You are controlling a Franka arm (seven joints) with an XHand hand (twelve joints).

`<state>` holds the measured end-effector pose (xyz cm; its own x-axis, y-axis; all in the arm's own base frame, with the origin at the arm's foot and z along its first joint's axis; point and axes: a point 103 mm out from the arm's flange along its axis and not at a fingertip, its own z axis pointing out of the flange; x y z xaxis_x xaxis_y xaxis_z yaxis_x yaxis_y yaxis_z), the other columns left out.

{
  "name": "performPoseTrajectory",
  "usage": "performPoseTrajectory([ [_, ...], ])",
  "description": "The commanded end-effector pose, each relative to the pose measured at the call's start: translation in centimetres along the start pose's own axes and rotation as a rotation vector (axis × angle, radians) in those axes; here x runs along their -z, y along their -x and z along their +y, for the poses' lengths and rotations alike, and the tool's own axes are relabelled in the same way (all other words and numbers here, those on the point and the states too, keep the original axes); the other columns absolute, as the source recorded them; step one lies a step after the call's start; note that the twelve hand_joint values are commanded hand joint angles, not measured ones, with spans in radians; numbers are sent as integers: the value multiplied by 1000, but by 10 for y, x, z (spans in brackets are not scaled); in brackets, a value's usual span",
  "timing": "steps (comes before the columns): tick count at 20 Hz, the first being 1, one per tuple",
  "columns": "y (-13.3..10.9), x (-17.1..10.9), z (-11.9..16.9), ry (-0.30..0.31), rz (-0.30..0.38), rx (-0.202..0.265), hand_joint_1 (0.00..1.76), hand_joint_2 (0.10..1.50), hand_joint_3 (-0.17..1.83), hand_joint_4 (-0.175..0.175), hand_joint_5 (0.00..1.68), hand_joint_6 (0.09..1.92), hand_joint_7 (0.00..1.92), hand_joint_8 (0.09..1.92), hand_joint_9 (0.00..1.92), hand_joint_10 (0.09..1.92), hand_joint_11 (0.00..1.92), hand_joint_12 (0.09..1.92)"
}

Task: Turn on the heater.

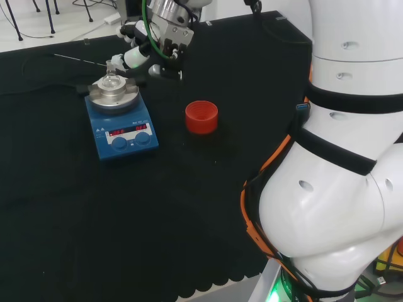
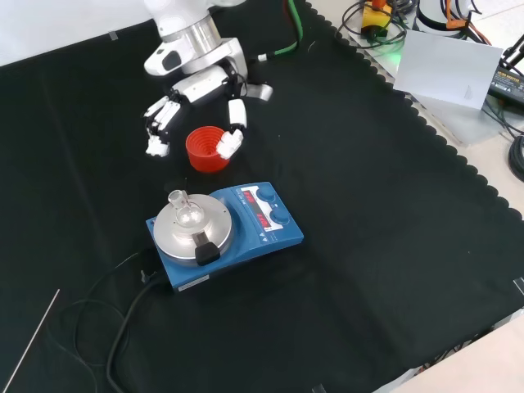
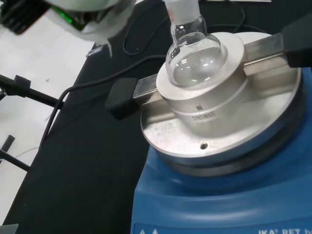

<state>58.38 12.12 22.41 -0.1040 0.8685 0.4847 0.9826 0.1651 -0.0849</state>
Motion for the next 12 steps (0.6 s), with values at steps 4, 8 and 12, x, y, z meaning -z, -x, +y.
performPoseTrajectory([
  [4, -8, 3, -12, 21, -18, -30, 820, 561, 678, 4, 389, 117, 261, 637, 455, 645, 60, 1378],
  [8, -12, 13, -29, -5, -74, -32, 832, 570, 679, 2, 397, 100, 358, 655, 573, 641, 123, 1369],
  [12, -16, 25, -39, -78, -141, -46, 879, 579, 715, -7, 397, 87, 771, 725, 951, 616, 452, 1298],
])
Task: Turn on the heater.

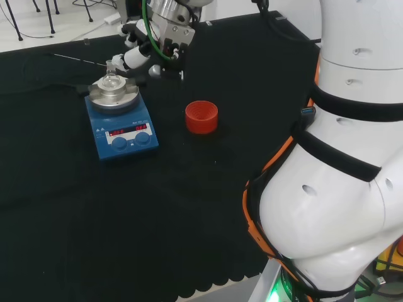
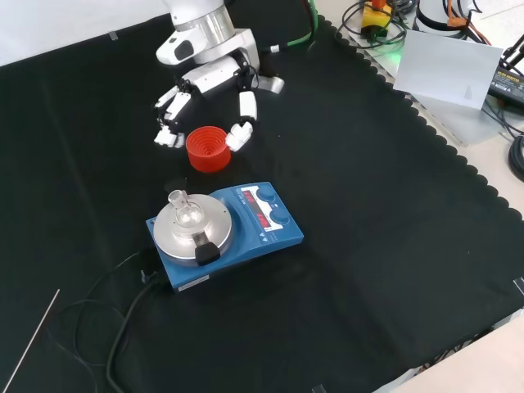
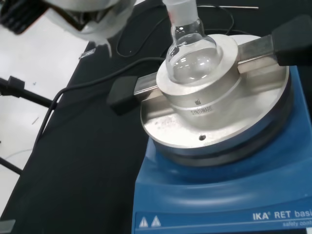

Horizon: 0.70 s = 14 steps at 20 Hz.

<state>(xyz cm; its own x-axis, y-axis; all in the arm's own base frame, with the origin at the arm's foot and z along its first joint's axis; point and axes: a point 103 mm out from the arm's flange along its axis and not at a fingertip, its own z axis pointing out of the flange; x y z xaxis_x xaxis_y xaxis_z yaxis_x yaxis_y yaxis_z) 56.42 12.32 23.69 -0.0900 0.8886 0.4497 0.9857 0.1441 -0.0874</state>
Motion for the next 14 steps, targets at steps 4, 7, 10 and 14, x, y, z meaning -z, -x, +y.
performPoseTrajectory([
  [4, -6, 21, -31, -134, -151, -46, 1000, 598, 745, -32, 390, 87, 1134, 1026, 1334, 727, 1072, 1052],
  [7, -7, 17, -40, -175, -186, -61, 1082, 610, 756, -45, 399, 87, 1341, 1396, 1533, 1042, 1455, 1071],
  [10, -13, 13, -48, -206, -263, -50, 1213, 629, 789, -46, 462, 87, 1530, 1821, 1727, 1554, 1734, 1426],
  [14, -16, 7, -55, -288, -300, -57, 1420, 624, 957, -53, 464, 348, 1707, 1920, 1879, 1751, 1857, 1562],
])
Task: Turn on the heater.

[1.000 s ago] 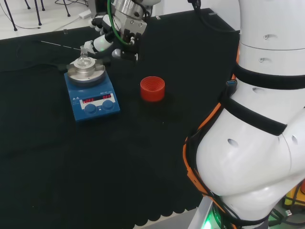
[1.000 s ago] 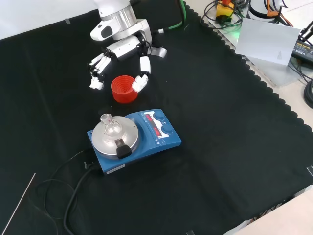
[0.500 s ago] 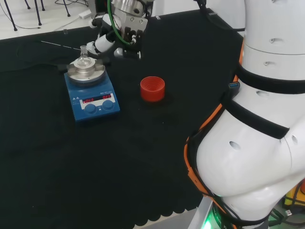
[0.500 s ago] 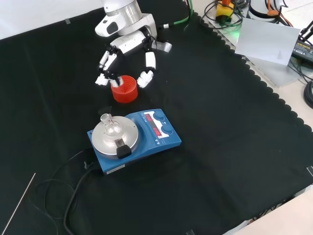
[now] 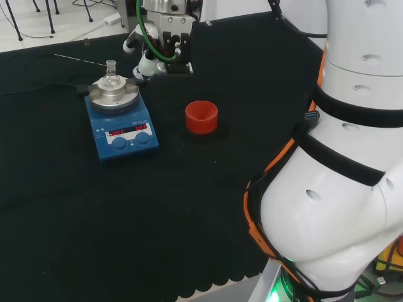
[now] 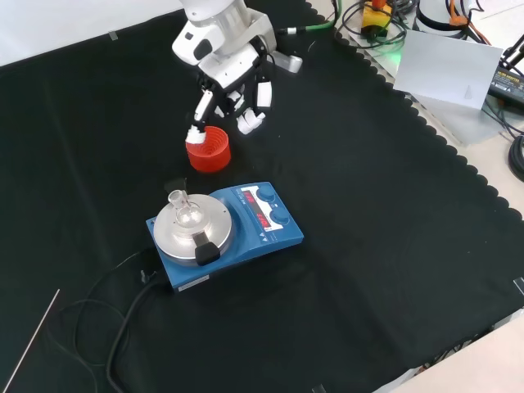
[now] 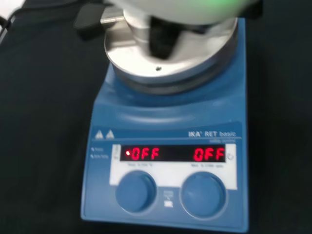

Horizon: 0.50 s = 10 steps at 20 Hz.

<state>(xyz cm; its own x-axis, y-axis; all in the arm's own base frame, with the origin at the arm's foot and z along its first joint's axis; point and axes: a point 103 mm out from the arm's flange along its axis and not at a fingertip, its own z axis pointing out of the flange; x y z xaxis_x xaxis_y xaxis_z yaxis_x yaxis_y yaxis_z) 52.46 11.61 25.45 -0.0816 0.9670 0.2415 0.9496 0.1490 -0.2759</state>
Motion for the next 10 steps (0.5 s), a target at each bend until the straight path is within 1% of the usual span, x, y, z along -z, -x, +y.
performPoseTrajectory([
  [1, -12, -7, -14, -132, -96, 4, 1450, 615, 1004, -53, 424, 459, 1722, 1920, 1894, 1752, 1850, 1566],
  [3, -15, -11, -15, -184, -124, 10, 1494, 602, 1071, -52, 363, 599, 1741, 1920, 1912, 1744, 1835, 1576],
  [5, -17, -15, -16, -235, -147, 15, 1521, 586, 1127, -50, 319, 622, 1756, 1920, 1919, 1754, 1832, 1591],
  [7, -19, -19, -18, -277, -157, 19, 1544, 564, 1179, -47, 300, 540, 1767, 1920, 1920, 1770, 1839, 1607],
  [10, -22, -27, -23, -306, -178, 30, 1564, 547, 1216, -40, 294, 371, 1777, 1920, 1920, 1787, 1842, 1619],
])
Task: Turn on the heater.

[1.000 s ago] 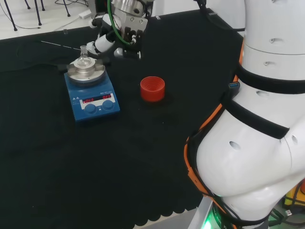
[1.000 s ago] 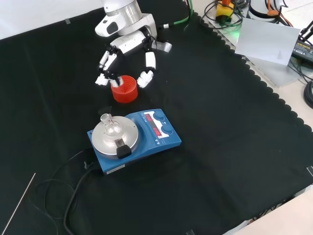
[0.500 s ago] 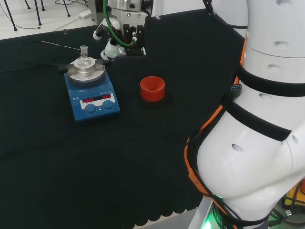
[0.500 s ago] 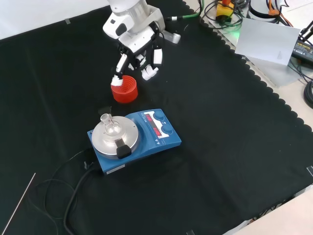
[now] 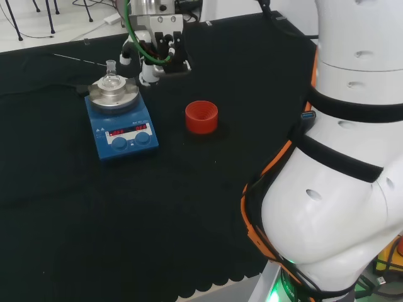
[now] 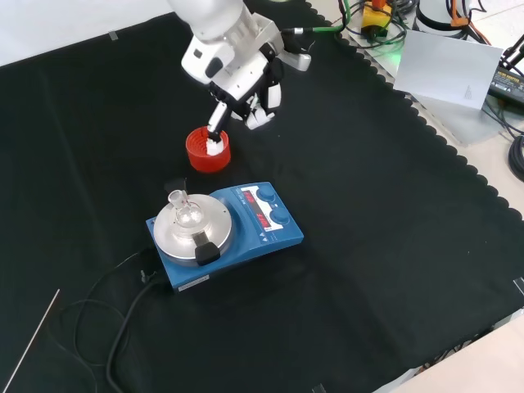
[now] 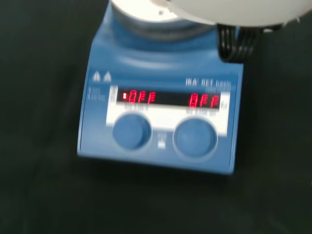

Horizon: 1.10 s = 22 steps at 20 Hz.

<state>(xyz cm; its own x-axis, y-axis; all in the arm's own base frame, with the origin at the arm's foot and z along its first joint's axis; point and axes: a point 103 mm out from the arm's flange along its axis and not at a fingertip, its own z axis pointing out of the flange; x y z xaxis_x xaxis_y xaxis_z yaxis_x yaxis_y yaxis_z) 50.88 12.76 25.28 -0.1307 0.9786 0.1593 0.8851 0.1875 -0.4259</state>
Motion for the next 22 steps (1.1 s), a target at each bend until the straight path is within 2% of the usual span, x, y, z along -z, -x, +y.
performPoseTrajectory([
  [1, -14, -22, -8, -152, -89, 16, 1568, 545, 1221, -37, 292, 334, 1779, 1920, 1920, 1789, 1842, 1621],
  [4, -20, -33, -12, -169, -119, 17, 1574, 543, 1226, -29, 261, 281, 1781, 1920, 1920, 1793, 1842, 1624],
  [10, -35, -53, -12, -248, -182, 13, 1577, 536, 1246, -15, 214, 137, 1783, 1920, 1920, 1801, 1839, 1624],
  [17, -48, -67, -13, -320, -233, -4, 1576, 536, 1251, -10, 220, 122, 1781, 1920, 1920, 1803, 1838, 1623],
  [22, -58, -78, -15, -365, -262, 2, 1575, 536, 1253, -8, 254, 127, 1780, 1920, 1920, 1803, 1837, 1622],
])
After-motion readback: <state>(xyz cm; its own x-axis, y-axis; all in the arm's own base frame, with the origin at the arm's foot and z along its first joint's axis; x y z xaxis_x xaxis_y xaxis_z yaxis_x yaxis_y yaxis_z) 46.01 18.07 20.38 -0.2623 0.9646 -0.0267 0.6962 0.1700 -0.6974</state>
